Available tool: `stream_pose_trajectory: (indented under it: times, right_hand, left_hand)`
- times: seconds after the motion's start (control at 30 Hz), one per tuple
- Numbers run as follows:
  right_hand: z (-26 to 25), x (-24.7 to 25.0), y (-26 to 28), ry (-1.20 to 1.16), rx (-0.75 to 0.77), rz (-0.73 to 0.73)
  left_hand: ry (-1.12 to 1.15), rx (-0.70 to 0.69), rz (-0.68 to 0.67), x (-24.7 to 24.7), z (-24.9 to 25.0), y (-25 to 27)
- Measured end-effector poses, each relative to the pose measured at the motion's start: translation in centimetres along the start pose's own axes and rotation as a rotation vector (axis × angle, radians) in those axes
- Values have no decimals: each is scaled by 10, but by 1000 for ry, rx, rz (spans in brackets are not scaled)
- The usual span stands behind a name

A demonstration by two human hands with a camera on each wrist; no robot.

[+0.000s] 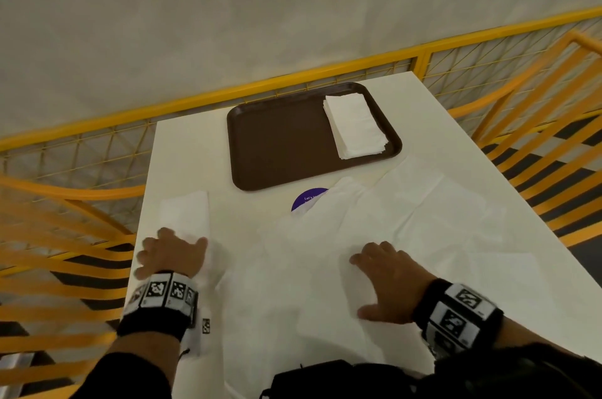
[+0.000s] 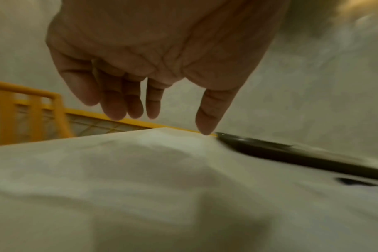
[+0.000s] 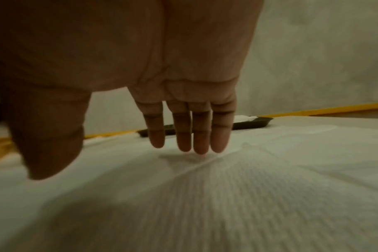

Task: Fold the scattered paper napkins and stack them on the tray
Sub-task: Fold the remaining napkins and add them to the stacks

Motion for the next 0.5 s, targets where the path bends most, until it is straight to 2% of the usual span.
stream_pose_trajectory:
  times: [0.07, 0.1, 0.17, 0.23, 0.27, 0.37, 0.5]
  right_hand:
    - [-7, -7, -4, 87, 3, -8]
    - [-8, -9, -6, 97, 3, 4]
    - [-6, -10, -8, 53, -12, 16]
    - [4, -8, -8, -37, -60, 23]
    - [13, -6, -8, -93, -109, 35]
    - [54, 0, -1, -215, -328, 102]
    - [116, 16, 11, -193, -597, 241]
  left_hand:
    - [-5, -183, -52, -10, 24, 35]
    - [49, -298, -127, -20, 34, 51]
    - [145, -507, -365, -42, 51, 90]
    - [131, -631, -530, -61, 60, 127]
    - [103, -655, -553, -69, 62, 140]
    - [34, -677, -485, -79, 60, 157]
    - [32, -697, -367, -78, 57, 162]
Point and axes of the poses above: each hand's wrist, its own y-axis away from the middle knuckle, its own x-axis out of the back of the hand, z = x × y, the point moved 6 cm from there along -y, towards the middle knuckle, and after that the axes turned 1 degree about y, right-handed, at the moved point
